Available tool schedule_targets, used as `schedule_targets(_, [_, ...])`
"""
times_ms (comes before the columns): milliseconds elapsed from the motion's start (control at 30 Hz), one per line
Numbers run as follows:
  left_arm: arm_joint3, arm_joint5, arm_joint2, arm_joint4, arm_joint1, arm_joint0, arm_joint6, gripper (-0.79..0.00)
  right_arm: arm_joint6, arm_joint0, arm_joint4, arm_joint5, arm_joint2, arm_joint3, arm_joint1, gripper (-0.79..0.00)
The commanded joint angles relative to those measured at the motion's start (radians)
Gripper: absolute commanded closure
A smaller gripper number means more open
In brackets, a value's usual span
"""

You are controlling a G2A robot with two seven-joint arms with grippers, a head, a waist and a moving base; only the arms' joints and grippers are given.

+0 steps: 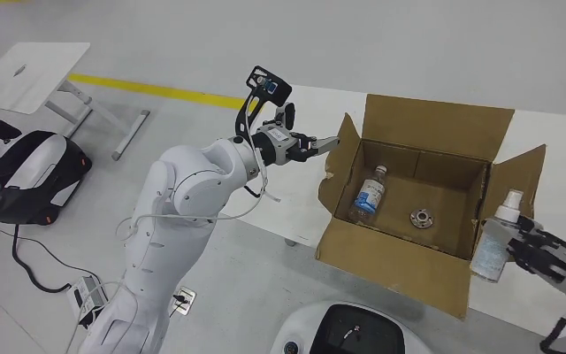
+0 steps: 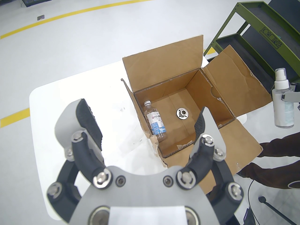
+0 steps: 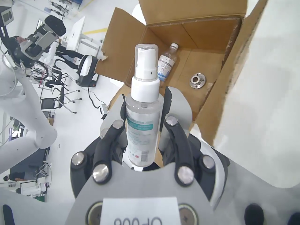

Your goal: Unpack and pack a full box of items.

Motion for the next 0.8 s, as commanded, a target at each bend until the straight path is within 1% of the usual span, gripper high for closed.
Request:
schedule_targets(0, [0.000, 0.000, 0.000, 0.000, 0.000, 0.000, 0.000, -0.785, -0.042, 0.028, -0.070, 0.055, -0.089, 0.033, 0.000, 0.000])
schedule_targets(133, [0.000, 0.000, 0.000, 0.000, 0.000, 0.000, 0.000, -0.785, -0.129, 0.119, -0.222, 0.146, -0.268, 0.125, -0.005, 0.000])
schedule_targets(267, [0.000, 0.000, 0.000, 0.000, 0.000, 0.000, 0.000, -0.785, -0.204, 0.224, -0.366, 0.224, -0.466, 0.269, -0.021, 0.000])
schedule_targets(367, [0.000, 0.000, 0.000, 0.000, 0.000, 0.000, 0.000, -0.785, -0.218, 0.314, -0.429, 0.288, -0.597, 0.400, -0.042, 0.000])
schedule_targets(467, [0.000, 0.000, 0.000, 0.000, 0.000, 0.000, 0.000, -0.785, -0.229, 0.389, -0.478, 0.342, -0.696, 0.512, -0.063, 0.000])
schedule_targets(600, [0.000, 0.000, 0.000, 0.000, 0.000, 0.000, 0.000, -0.785, -0.254, 0.453, -0.490, 0.366, -0.773, 0.644, -0.090, 0.000])
schedule_targets(767, [0.000, 0.000, 0.000, 0.000, 0.000, 0.000, 0.000, -0.785, -0.265, 0.510, -0.481, 0.377, -0.826, 0.786, -0.119, 0.000])
